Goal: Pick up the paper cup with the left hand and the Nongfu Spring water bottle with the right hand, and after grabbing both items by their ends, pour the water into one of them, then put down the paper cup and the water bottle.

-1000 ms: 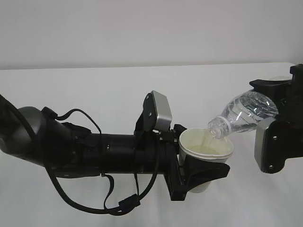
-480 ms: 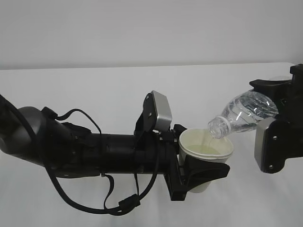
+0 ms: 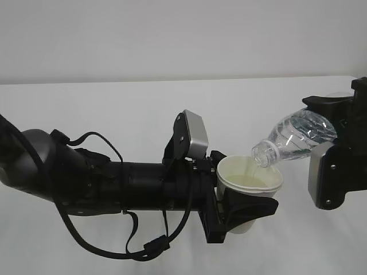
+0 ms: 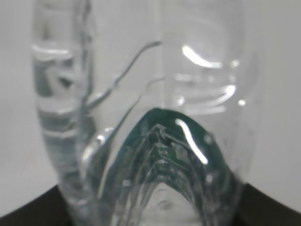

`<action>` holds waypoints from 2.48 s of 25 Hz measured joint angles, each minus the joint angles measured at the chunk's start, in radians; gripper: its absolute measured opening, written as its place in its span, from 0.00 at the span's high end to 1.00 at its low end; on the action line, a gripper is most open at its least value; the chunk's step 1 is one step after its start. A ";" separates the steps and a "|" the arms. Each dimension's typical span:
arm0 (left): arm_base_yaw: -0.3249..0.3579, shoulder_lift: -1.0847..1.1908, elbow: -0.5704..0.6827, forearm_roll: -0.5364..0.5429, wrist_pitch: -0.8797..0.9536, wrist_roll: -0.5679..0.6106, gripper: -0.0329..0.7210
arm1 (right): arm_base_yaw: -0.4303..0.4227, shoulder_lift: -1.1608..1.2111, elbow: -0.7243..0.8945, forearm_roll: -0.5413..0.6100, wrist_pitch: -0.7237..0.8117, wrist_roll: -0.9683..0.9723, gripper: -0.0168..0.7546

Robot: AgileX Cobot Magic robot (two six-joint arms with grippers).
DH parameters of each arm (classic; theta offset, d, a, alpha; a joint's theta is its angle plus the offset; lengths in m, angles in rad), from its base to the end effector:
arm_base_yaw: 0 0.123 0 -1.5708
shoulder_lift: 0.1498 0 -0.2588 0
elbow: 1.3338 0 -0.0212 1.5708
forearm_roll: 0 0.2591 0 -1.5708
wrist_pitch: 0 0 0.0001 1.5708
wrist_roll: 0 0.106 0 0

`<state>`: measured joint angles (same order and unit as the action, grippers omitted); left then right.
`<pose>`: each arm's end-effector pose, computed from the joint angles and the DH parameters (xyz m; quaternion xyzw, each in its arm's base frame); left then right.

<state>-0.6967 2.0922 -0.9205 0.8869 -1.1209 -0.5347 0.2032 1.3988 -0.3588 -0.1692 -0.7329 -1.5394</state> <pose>0.2407 -0.2978 0.0938 0.4570 0.5919 -0.4848 0.4535 0.2564 0.0650 0.1590 -0.6493 0.4361 -0.3821 0.4921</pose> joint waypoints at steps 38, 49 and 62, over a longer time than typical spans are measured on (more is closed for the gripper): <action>0.000 0.000 0.000 -0.010 0.002 0.000 0.33 | 0.000 0.000 0.000 0.000 -0.017 -0.001 0.45; 0.000 0.000 0.000 -0.017 0.002 -0.002 0.33 | 0.000 0.000 0.000 0.000 -0.019 -0.001 0.45; 0.000 0.000 0.000 -0.017 0.002 -0.002 0.33 | 0.000 0.000 0.000 0.000 -0.019 -0.001 0.45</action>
<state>-0.6967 2.0922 -0.9205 0.8697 -1.1187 -0.5368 0.2032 1.3988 -0.3588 -0.1692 -0.7520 -1.5401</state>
